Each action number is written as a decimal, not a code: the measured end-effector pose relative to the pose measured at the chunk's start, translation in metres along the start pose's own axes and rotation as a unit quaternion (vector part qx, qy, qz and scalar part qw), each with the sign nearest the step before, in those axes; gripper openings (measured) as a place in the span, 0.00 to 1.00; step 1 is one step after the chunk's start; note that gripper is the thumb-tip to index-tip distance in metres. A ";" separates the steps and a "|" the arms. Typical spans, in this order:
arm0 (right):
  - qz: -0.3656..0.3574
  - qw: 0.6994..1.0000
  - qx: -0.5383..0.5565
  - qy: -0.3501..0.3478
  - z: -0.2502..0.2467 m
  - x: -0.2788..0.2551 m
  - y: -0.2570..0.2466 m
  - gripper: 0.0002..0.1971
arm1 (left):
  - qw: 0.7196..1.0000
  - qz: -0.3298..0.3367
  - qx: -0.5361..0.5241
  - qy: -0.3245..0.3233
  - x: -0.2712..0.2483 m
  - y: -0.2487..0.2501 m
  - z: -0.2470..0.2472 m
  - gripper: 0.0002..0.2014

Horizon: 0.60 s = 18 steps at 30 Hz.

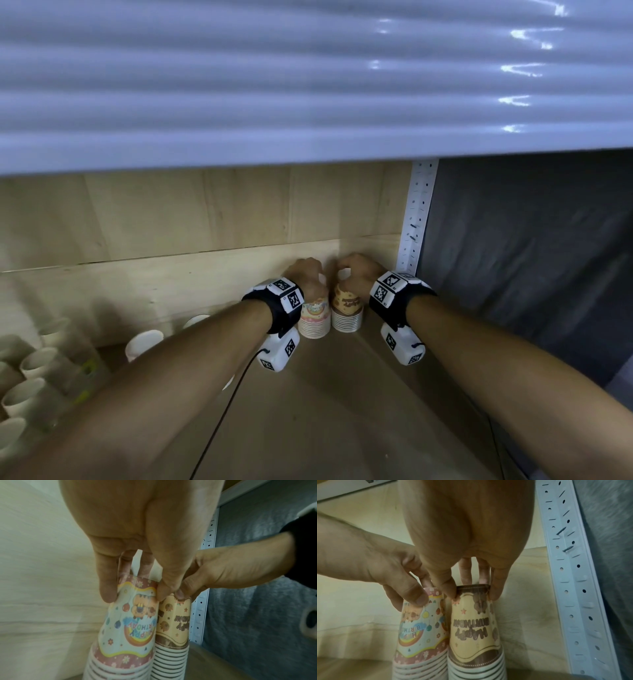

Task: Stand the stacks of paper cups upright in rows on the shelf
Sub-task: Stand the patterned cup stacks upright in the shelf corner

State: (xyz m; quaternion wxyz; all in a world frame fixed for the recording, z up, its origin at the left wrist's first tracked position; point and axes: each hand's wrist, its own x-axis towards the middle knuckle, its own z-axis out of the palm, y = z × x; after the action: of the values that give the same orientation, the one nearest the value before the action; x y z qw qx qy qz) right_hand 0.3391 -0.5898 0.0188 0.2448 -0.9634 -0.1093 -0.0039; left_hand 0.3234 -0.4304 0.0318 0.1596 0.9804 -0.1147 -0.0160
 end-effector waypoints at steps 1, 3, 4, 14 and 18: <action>-0.006 1.000 0.003 0.002 0.000 -0.001 0.000 0.19 | 1.000 -0.001 -0.002 -0.001 0.000 0.000 0.000 0.19; 0.001 1.000 0.012 0.011 0.001 -0.003 0.000 0.16 | 1.000 0.001 -0.001 0.004 -0.002 -0.001 0.000 0.21; 0.011 1.000 0.012 0.009 0.001 -0.005 -0.002 0.14 | 1.000 0.001 -0.004 0.008 -0.003 -0.002 0.001 0.23; 0.017 0.996 -0.079 0.025 -0.006 0.015 -0.035 0.09 | 0.998 0.000 0.051 -0.034 -0.037 -0.018 -0.048 0.30; -0.004 0.996 -0.083 0.017 -0.002 0.012 -0.074 0.14 | 0.996 -0.028 0.082 -0.027 -0.063 -0.035 -0.081 0.27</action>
State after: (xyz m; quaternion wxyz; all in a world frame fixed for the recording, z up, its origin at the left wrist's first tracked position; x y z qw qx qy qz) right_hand 0.3354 -0.5248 0.0559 0.1658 -0.9797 -0.1088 -0.0300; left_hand 0.2752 -0.3589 0.0970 0.0753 0.9922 -0.0923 -0.0373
